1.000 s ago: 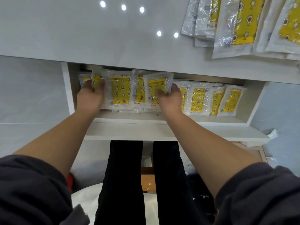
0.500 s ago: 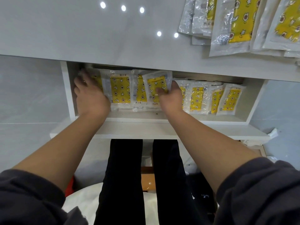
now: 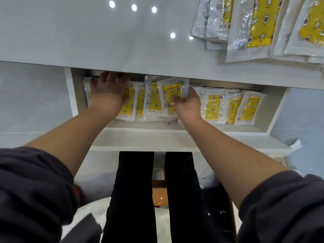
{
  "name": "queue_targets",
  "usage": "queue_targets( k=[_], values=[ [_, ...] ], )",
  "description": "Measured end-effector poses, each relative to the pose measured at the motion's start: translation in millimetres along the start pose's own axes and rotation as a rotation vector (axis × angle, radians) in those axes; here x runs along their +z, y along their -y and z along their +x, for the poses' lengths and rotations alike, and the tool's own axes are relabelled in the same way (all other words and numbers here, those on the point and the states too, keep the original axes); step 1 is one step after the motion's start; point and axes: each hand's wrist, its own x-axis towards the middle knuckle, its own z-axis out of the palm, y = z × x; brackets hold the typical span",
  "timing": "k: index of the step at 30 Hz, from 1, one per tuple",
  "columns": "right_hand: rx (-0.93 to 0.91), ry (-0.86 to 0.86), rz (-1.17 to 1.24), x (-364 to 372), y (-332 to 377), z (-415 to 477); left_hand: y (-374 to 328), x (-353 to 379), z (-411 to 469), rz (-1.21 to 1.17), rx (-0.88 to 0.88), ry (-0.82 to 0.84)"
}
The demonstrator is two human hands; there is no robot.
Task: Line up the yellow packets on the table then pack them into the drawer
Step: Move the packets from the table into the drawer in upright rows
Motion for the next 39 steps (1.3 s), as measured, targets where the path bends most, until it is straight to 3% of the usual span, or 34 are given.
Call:
queue_targets(
  k=[6, 17, 22, 27, 32, 35, 39],
  values=[
    [-0.072, 0.042, -0.083, -3, -4, -7, 9, 7, -15, 0.056, -0.057, -0.053],
    [-0.198, 0.212, -0.287, 15, -1, -17, -11, 1, 0, -0.095, 0.251, -0.121],
    [-0.139, 0.197, -0.160, 17, 0, -20, -3, -1, 3, -0.101, 0.295, -0.146],
    [-0.036, 0.079, 0.016, 3, -10, -24, -9, 3, 2, -0.067, 0.253, -0.089],
    [-0.153, -0.102, -0.684, -13, -19, -19, -27, 1, 0, -0.056, 0.241, -0.069],
    [-0.347, -0.230, -0.895, -21, -11, -13, -32, 2, 2, -0.047, 0.216, -0.071],
    [-0.630, 0.122, -1.115, -20, 5, 3, -34, 5, 8, 0.021, 0.203, -0.055]
  ],
)
